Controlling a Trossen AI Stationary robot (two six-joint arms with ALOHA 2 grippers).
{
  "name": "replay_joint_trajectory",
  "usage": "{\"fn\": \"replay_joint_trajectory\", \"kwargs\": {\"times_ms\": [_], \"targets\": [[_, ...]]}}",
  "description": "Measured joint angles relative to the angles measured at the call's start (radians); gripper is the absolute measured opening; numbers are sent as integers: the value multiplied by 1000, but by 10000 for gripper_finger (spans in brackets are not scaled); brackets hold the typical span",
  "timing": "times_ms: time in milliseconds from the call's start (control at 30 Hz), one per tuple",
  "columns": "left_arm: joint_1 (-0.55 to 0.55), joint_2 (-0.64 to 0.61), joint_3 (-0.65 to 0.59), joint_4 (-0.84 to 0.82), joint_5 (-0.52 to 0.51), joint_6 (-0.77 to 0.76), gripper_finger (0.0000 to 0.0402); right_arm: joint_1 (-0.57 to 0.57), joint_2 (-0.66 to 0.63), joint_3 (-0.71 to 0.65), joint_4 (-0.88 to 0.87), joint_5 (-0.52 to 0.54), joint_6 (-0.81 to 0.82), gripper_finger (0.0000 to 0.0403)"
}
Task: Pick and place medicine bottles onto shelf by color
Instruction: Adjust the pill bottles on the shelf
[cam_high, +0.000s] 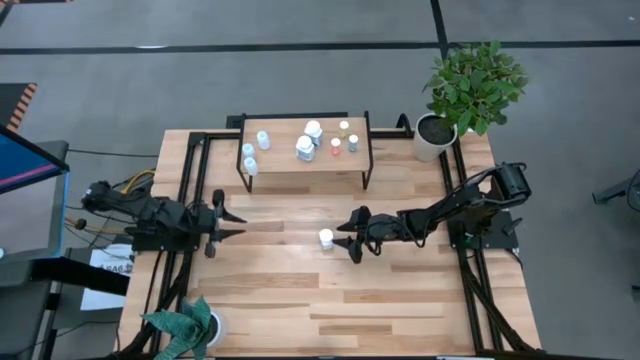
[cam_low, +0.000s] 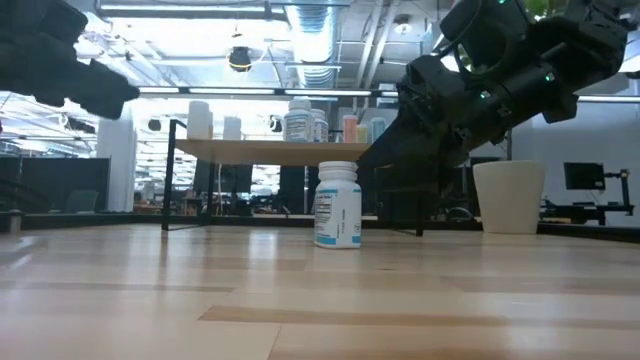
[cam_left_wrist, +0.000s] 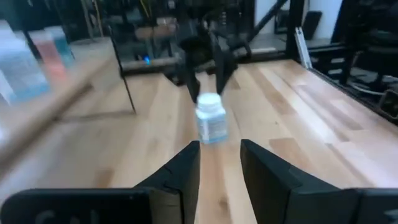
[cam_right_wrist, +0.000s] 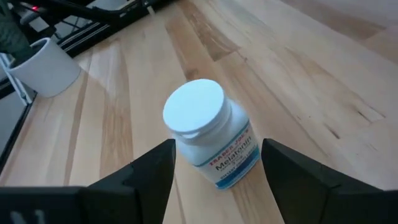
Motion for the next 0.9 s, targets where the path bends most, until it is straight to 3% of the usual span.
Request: {"fn": "replay_joint_trajectory", "kwargs": {"times_ms": [200, 367, 667, 900], "targets": [[2, 32, -1, -1, 114, -78, 97, 0, -16, 5, 2, 0, -68, 265], [2, 32, -1, -2, 93, -70, 78, 12, -68, 14, -46, 0, -136, 265], [2, 35, -2, -3, 45, -78, 63, 78, -233, 155, -433, 3, -184, 265], [2, 35, -2, -4, 45, -86, 64, 86, -243, 382, -572, 212, -410, 265]]}}
